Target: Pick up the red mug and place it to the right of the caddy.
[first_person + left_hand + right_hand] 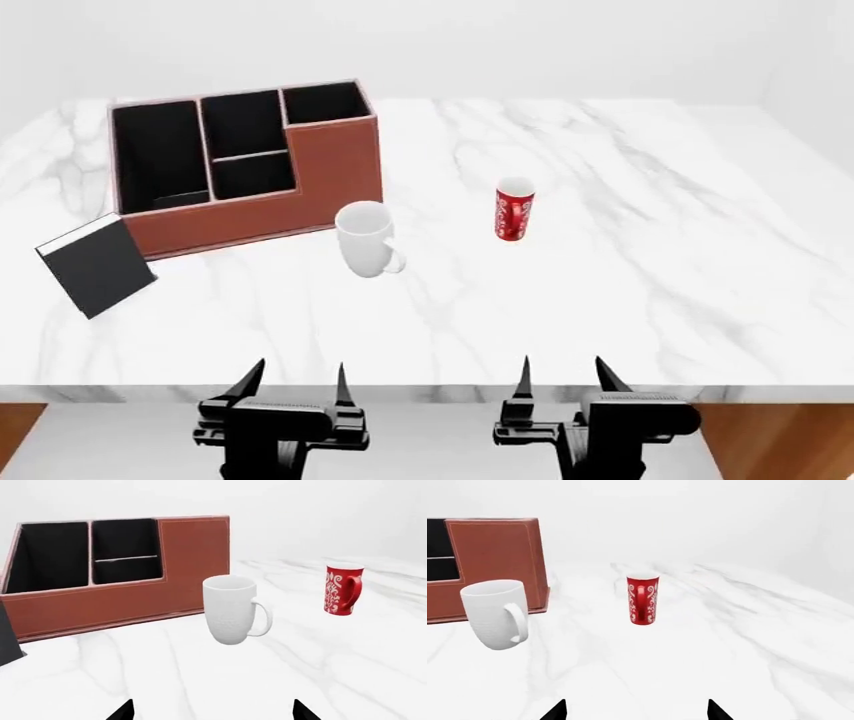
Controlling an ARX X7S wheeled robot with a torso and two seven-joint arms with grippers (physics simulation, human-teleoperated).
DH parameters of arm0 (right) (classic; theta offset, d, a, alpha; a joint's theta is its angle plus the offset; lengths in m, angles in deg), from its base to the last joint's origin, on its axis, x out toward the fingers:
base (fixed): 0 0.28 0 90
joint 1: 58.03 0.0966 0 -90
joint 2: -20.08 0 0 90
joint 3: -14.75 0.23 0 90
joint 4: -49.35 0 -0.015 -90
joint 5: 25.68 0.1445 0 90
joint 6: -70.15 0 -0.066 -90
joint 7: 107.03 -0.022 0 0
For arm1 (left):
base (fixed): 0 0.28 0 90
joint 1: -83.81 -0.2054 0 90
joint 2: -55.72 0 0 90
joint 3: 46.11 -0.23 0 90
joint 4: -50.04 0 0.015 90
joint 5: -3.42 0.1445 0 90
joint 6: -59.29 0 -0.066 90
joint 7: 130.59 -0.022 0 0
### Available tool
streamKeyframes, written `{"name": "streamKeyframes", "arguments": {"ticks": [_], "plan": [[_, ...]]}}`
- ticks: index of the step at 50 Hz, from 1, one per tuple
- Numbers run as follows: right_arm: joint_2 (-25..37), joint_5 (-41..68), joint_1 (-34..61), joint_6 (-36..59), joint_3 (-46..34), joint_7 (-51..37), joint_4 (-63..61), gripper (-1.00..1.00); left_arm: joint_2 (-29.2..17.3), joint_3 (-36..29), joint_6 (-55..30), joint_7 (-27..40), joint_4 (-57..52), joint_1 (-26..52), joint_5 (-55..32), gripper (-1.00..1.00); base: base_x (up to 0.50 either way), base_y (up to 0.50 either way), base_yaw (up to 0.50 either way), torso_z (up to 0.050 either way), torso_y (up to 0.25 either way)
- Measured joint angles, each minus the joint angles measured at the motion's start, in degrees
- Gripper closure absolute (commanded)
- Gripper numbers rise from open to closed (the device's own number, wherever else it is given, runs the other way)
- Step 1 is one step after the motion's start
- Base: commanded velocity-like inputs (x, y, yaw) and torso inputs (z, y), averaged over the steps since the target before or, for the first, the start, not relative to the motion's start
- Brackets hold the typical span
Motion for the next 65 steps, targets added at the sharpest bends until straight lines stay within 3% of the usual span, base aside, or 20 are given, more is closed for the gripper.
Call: {"name": "streamKeyframes", "arguments": {"ticks": [6,17,23,37,65], "plan": [[0.7,1.6,1.1,4.8,-0.1,-0.4,-3.2,-1.00,-1.3,0.1,-9.3,1.2,-8.7,0.9,-0.8,-1.00,0.00,0.00,0.00,0.000,0.000],[1.3,6.5,8.1,20.3,1.6,-3.1,-17.3,-1.00,-3.8,2.7,-41.5,3.2,-37.9,12.2,-5.6,-1.00,0.00,0.00,0.00,0.000,0.000],[1.3,8.7,10.8,24.6,2.4,-3.6,-20.4,-1.00,-4.6,3.7,-49.1,3.5,-46.4,14.3,-7.4,-1.00,0.00,0.00,0.00,0.000,0.000],[1.9,11.4,12.3,27.6,2.2,-3.6,-23.6,-1.00,-5.6,5.7,-55.1,3.7,-53.5,15.8,-9.7,-1.00,0.45,0.00,0.00,0.000,0.000],[3.3,12.8,12.1,27.2,1.4,-4.4,-25.8,-1.00,-6.9,6.4,-56.1,4.2,-55.2,16.2,-11.0,-1.00,0.50,0.00,0.00,0.000,0.001]]}}
